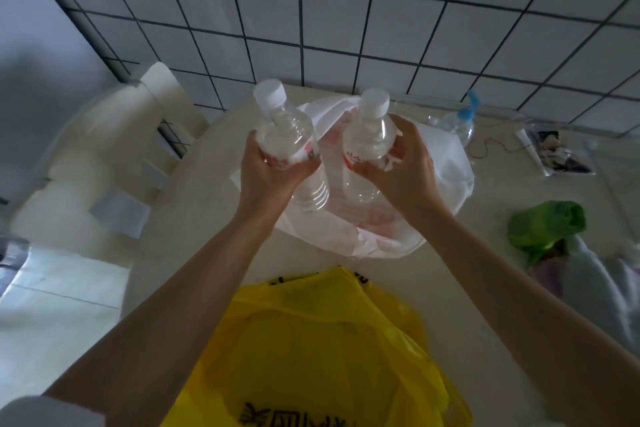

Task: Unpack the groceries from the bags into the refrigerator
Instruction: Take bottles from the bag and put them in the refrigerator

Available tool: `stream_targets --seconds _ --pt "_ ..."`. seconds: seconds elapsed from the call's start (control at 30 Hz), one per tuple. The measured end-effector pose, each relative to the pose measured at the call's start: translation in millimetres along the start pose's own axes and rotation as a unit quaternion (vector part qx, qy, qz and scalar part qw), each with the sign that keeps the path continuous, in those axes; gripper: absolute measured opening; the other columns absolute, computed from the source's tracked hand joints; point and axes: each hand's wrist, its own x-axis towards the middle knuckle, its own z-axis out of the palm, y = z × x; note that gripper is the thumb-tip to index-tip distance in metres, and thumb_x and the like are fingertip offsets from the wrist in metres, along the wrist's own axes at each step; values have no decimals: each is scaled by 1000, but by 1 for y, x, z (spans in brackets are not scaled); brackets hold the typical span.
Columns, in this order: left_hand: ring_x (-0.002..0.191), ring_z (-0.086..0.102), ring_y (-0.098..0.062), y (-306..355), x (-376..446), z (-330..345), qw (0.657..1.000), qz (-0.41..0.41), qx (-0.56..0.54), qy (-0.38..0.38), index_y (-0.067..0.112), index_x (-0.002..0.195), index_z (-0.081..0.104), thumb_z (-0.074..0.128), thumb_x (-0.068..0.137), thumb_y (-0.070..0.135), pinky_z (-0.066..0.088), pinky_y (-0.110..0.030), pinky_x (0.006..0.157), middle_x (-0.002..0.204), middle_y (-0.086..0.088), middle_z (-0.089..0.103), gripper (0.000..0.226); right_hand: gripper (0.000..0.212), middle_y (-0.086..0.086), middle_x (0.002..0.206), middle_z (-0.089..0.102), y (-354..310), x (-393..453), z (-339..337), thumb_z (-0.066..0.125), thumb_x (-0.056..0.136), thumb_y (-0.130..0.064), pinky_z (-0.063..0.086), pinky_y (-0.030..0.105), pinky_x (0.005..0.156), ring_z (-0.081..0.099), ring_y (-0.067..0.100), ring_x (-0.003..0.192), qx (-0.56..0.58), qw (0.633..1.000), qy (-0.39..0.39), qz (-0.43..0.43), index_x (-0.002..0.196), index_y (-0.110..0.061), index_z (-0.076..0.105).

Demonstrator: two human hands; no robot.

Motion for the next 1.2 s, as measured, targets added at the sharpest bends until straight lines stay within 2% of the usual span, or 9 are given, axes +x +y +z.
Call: stream_targets --seconds 0.17,0.27,0.33,0.6,0.7,0.83,1.0,1.1,1.2 --pt "97 69 -11 28 -65 -41 997 26 -51 43 17 123 56 89 65 11 57 -27 77 111 2 70 67 85 -19 100 60 -48 -44 -24 81 52 -51 52 12 78 62 -3 90 32 998 -29 -41 123 -13 55" --pt "88 70 -6 31 -114 -71 993 38 -69 83 20 113 58 85 66 0 54 -20 69 98 9 72 58 76 -25 94 56 -71 -79 -22 81 55 -39 43 -1 69 58 -19 80 76 993 -72 -48 120 -8 56" --pt "92 70 -7 26 -146 -96 992 35 -55 106 22 117 57 87 65 5 56 -22 72 101 12 71 63 67 -21 93 60 -81 -104 -15 86 58 -25 44 1 68 58 -19 79 93 989 -110 -39 116 -10 57" --pt "96 68 -10 -16 -277 -188 974 -53 -26 220 31 121 57 90 57 28 57 -26 74 108 10 69 71 64 -14 96 70 -111 -210 44 90 52 -30 53 16 76 67 0 88 130 958 -257 -1 109 -25 62" --pt "88 69 -7 -31 -324 -215 954 -85 -49 283 28 113 59 89 63 13 53 -17 68 100 8 71 60 64 -12 96 71 -125 -249 67 88 46 -39 55 23 79 68 6 91 142 939 -312 6 103 -31 62" --pt "78 68 -3 -51 -383 -252 932 -113 -90 331 25 109 58 82 69 -1 51 -15 65 90 10 71 53 59 -5 99 72 -146 -306 99 91 55 -19 56 26 80 67 12 93 132 917 -376 0 108 -22 64" --pt "83 68 -12 -72 -457 -312 904 -141 -106 389 32 106 59 89 60 14 56 -30 74 94 4 70 58 58 -6 99 72 -179 -384 139 92 57 -25 57 41 83 67 11 94 116 889 -442 -23 109 -25 64" --pt "87 68 -18 -84 -502 -353 883 -158 -105 430 39 102 59 87 53 31 58 -41 81 95 4 69 57 53 -10 96 71 -201 -436 161 91 57 -24 56 39 83 67 11 92 114 874 -472 -35 102 -31 63" --pt "92 67 -22 -95 -545 -393 866 -172 -97 460 40 102 59 88 59 24 57 -47 86 98 4 69 55 53 -14 95 70 -220 -484 185 90 56 -29 57 34 83 66 9 91 97 855 -507 -45 100 -36 61"
